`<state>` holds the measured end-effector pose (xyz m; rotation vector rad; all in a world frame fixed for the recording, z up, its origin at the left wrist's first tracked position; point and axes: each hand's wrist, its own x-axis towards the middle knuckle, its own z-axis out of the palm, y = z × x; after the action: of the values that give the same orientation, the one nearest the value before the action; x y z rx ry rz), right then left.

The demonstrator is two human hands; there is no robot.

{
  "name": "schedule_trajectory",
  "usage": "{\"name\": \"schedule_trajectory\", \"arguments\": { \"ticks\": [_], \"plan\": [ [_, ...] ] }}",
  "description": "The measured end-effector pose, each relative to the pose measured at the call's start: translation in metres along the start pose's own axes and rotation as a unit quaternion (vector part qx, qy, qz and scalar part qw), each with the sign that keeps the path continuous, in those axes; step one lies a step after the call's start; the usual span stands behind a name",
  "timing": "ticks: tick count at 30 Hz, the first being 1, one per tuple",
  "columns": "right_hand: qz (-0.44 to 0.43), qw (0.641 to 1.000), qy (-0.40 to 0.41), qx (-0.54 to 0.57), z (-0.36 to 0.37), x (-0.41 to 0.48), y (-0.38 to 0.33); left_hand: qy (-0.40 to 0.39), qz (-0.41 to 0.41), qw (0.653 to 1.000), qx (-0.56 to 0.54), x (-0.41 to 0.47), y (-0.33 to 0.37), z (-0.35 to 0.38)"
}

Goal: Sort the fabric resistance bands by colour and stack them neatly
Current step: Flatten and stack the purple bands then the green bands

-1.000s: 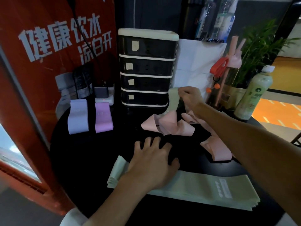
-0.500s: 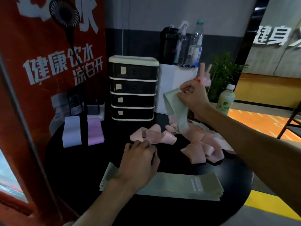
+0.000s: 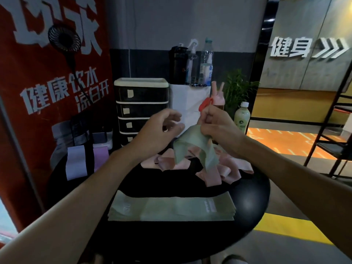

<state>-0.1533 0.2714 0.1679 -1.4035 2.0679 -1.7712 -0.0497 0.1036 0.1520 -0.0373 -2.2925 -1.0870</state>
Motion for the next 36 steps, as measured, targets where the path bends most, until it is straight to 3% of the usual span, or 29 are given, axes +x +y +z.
{"name": "schedule_trajectory", "arguments": {
  "ticks": [6, 16, 23, 28, 31, 36],
  "plan": [
    [-0.006, 0.999, -0.031, 0.013, -0.006, -0.015, -0.011, -0.108, -0.077, 0.985, -0.11, -0.003, 0.007, 0.006],
    [0.022, 0.997, -0.061, -0.036, -0.027, -0.024, -0.002, -0.097, -0.056, 0.993, 0.026, -0.005, 0.014, -0.005],
    [0.101, 0.982, -0.136, -0.083, -0.037, -0.042, 0.012, -0.08, -0.031, 0.993, 0.085, -0.004, 0.014, -0.031],
    [0.13, 0.977, -0.143, -0.091, -0.044, -0.065, 0.024, -0.087, -0.048, 0.986, 0.135, -0.01, 0.008, -0.058],
    [0.155, 0.973, -0.157, -0.062, -0.048, -0.078, 0.032, -0.11, -0.072, 0.983, 0.132, -0.018, -0.002, -0.065],
    [0.166, 0.966, -0.164, -0.112, -0.057, -0.102, 0.051, -0.138, -0.099, 0.982, 0.086, -0.043, -0.02, -0.077]
  ]
}}
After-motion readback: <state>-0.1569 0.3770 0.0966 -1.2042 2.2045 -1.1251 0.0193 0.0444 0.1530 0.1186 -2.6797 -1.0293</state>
